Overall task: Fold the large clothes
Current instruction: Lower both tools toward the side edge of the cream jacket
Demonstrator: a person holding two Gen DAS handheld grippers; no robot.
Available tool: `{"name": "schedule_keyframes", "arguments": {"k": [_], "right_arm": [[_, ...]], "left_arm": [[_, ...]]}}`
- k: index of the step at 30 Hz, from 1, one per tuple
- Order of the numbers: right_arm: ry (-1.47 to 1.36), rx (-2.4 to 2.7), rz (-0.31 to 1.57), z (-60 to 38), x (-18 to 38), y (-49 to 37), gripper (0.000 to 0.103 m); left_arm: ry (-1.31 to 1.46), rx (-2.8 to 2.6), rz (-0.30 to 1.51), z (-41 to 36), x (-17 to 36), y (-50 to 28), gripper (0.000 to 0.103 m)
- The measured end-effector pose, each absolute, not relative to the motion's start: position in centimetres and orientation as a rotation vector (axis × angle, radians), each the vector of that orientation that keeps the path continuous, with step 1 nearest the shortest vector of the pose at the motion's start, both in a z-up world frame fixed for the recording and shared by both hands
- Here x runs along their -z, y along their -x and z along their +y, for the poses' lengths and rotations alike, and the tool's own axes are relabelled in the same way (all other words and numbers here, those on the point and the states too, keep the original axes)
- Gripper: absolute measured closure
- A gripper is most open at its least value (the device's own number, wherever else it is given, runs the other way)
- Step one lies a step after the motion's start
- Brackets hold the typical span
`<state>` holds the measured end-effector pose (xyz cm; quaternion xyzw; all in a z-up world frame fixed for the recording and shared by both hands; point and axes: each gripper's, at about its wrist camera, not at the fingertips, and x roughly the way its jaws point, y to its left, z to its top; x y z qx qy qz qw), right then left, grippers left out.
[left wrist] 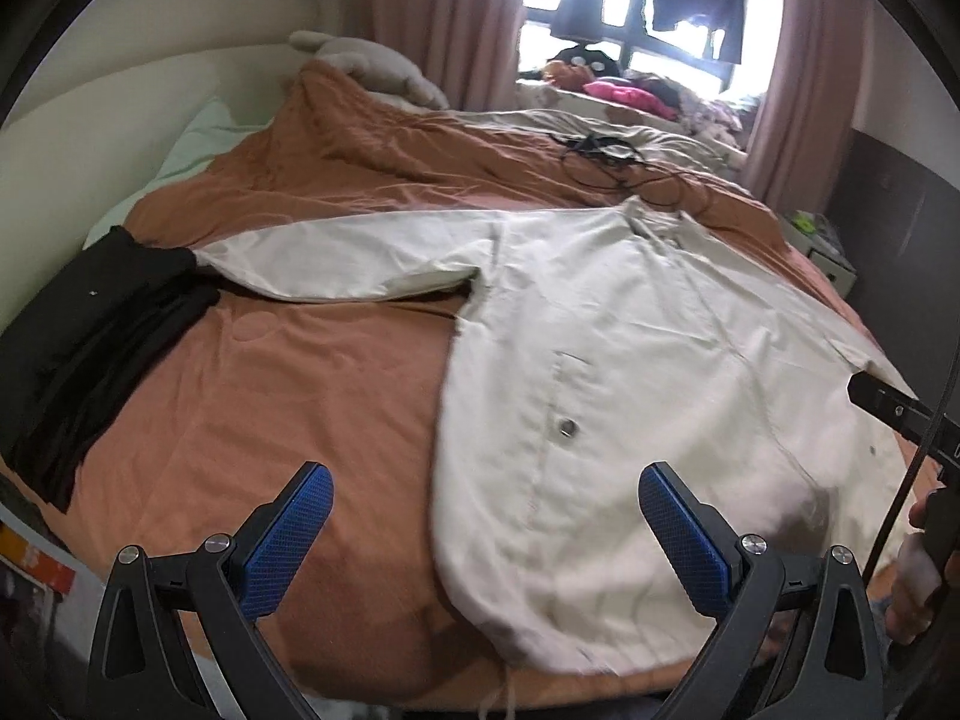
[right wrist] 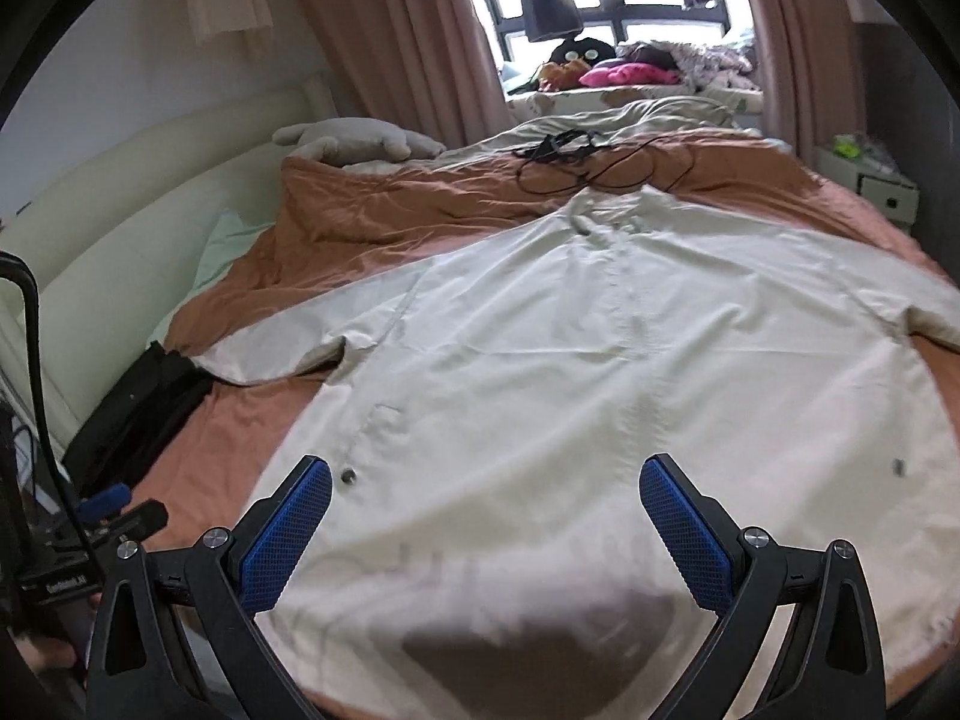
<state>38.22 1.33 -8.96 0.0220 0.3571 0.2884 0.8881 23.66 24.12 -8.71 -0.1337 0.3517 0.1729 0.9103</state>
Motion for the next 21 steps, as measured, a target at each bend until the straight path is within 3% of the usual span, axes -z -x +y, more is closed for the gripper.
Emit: {"name": "schedule_keyframes", "arguments": {"k": [11,16,20,21], "right_arm": [[-0.116,-0.707,0.807,9.7,11.1,-44.7,0.01],[-0.103,-0.743,0.855,13.6,12.9,-46.8,0.026],[-0.12,-0.776,0.905,16.4,14.2,-48.7,0.035],[-0.123,-0.782,0.914,16.8,14.6,-49.1,0.041]], "left_arm": [[0.347,-0.435,0.743,31.4,9.9,-26.8,0.014],[0.399,-0.477,0.746,35.8,10.9,-28.1,0.021],[0.446,-0.498,0.752,39.4,11.8,-29.4,0.022],[0.461,-0.507,0.755,40.4,12.1,-29.8,0.022]]}}
